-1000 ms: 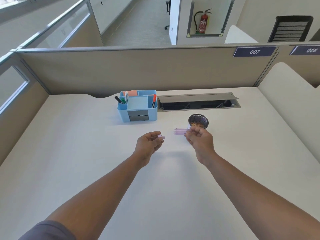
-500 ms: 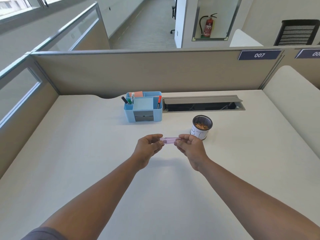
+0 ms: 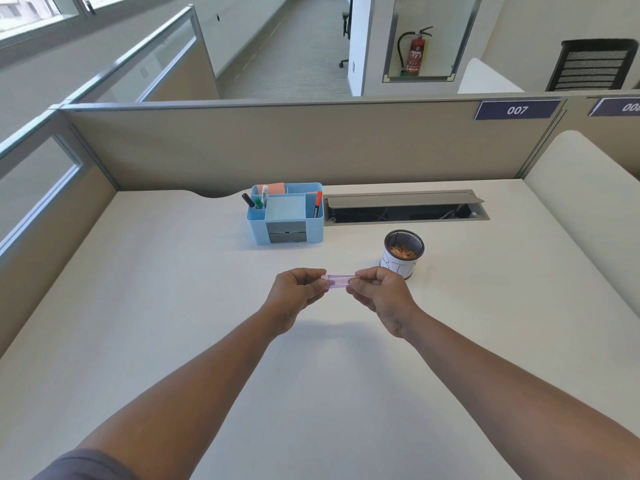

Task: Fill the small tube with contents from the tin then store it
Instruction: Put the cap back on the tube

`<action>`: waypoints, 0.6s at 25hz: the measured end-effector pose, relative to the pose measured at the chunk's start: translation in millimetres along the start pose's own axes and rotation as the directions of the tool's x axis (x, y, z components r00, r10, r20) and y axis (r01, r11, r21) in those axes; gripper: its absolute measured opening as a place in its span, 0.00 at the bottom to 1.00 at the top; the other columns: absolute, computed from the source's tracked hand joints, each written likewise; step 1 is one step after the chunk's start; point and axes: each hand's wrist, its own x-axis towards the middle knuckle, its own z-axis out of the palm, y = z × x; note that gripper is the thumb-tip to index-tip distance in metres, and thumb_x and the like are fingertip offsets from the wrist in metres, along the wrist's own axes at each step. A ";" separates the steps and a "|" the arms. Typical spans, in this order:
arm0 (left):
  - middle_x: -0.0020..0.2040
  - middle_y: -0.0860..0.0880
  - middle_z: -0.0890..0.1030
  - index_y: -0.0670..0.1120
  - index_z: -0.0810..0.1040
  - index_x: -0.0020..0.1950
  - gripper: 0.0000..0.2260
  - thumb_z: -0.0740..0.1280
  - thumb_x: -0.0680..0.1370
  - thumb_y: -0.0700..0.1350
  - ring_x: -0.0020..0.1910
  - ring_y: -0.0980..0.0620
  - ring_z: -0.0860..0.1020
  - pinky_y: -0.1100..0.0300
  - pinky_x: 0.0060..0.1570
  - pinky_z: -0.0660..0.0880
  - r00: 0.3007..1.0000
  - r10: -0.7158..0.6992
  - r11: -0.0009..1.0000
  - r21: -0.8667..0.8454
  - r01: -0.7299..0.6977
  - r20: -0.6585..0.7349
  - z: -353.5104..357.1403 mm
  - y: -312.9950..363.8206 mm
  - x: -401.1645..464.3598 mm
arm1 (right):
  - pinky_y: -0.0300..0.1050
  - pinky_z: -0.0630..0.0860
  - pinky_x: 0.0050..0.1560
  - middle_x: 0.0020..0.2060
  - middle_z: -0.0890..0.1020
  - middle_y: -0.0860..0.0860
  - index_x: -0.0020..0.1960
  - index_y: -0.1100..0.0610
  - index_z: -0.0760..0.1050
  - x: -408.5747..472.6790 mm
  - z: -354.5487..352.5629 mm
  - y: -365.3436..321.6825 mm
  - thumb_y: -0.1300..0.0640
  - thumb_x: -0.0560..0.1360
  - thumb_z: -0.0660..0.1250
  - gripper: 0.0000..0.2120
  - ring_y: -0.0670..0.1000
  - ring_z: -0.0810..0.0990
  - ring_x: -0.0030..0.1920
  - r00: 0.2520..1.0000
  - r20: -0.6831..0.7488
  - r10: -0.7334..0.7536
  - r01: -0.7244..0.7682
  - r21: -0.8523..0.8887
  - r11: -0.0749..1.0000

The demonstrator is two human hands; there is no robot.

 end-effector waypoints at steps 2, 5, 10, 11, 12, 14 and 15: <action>0.55 0.40 0.86 0.36 0.83 0.59 0.12 0.73 0.76 0.35 0.53 0.43 0.85 0.56 0.56 0.82 1.000 0.019 0.998 0.064 -0.018 -0.005 -0.5 3.5 3.0 | 0.42 0.84 0.49 0.42 0.86 0.57 0.50 0.64 0.79 2.9 -0.2 -4.3 0.71 0.74 0.73 0.07 0.56 0.86 0.42 1.000 0.008 0.011 -0.011 -0.014 1.000; 0.53 0.41 0.87 0.38 0.83 0.59 0.11 0.73 0.76 0.36 0.54 0.42 0.85 0.54 0.59 0.82 0.999 0.033 0.986 0.165 -0.031 -0.012 -0.7 1.1 2.9 | 0.42 0.84 0.47 0.42 0.85 0.57 0.49 0.63 0.80 4.2 -5.2 -6.5 0.68 0.72 0.75 0.08 0.57 0.86 0.44 0.998 0.056 0.035 -0.026 -0.152 0.988; 0.54 0.42 0.86 0.41 0.83 0.58 0.09 0.71 0.78 0.35 0.55 0.43 0.84 0.60 0.54 0.82 0.999 0.022 0.979 0.202 -0.013 -0.041 1.8 4.1 9.8 | 0.47 0.78 0.48 0.40 0.85 0.56 0.43 0.57 0.83 24.1 -6.6 -12.5 0.63 0.70 0.79 0.06 0.54 0.80 0.43 0.987 0.137 0.079 0.000 -0.501 0.866; 0.54 0.42 0.86 0.41 0.83 0.57 0.09 0.70 0.78 0.35 0.55 0.43 0.84 0.59 0.55 0.82 0.999 0.025 0.979 0.204 -0.015 -0.044 0.8 5.7 12.6 | 0.48 0.77 0.49 0.42 0.86 0.56 0.42 0.55 0.84 29.6 -3.3 -14.6 0.62 0.69 0.79 0.06 0.54 0.80 0.44 0.986 0.147 0.079 0.016 -0.555 0.832; 0.55 0.41 0.85 0.42 0.83 0.58 0.09 0.70 0.78 0.34 0.56 0.42 0.83 0.58 0.57 0.81 0.999 0.029 0.979 0.202 -0.019 -0.044 -0.3 6.4 14.9 | 0.49 0.77 0.49 0.43 0.87 0.56 0.42 0.54 0.84 32.8 -0.3 -16.7 0.62 0.69 0.79 0.06 0.54 0.81 0.44 0.985 0.154 0.074 0.035 -0.608 0.793; 0.57 0.42 0.84 0.43 0.81 0.61 0.13 0.69 0.78 0.34 0.58 0.42 0.83 0.55 0.60 0.81 0.998 0.018 0.984 0.179 -0.008 -0.057 -6.7 4.6 23.5 | 0.48 0.77 0.46 0.44 0.87 0.55 0.43 0.53 0.84 42.7 8.3 -19.7 0.61 0.70 0.78 0.06 0.52 0.81 0.43 0.985 0.161 0.058 0.074 -0.708 0.702; 0.59 0.43 0.83 0.45 0.80 0.65 0.15 0.69 0.79 0.34 0.58 0.44 0.82 0.54 0.59 0.81 0.997 0.014 0.981 0.194 0.001 -0.073 -8.8 2.9 25.6 | 0.46 0.76 0.42 0.43 0.86 0.54 0.44 0.53 0.83 46.0 11.5 -21.4 0.60 0.71 0.78 0.05 0.52 0.80 0.41 0.987 0.160 0.030 0.101 -0.745 0.660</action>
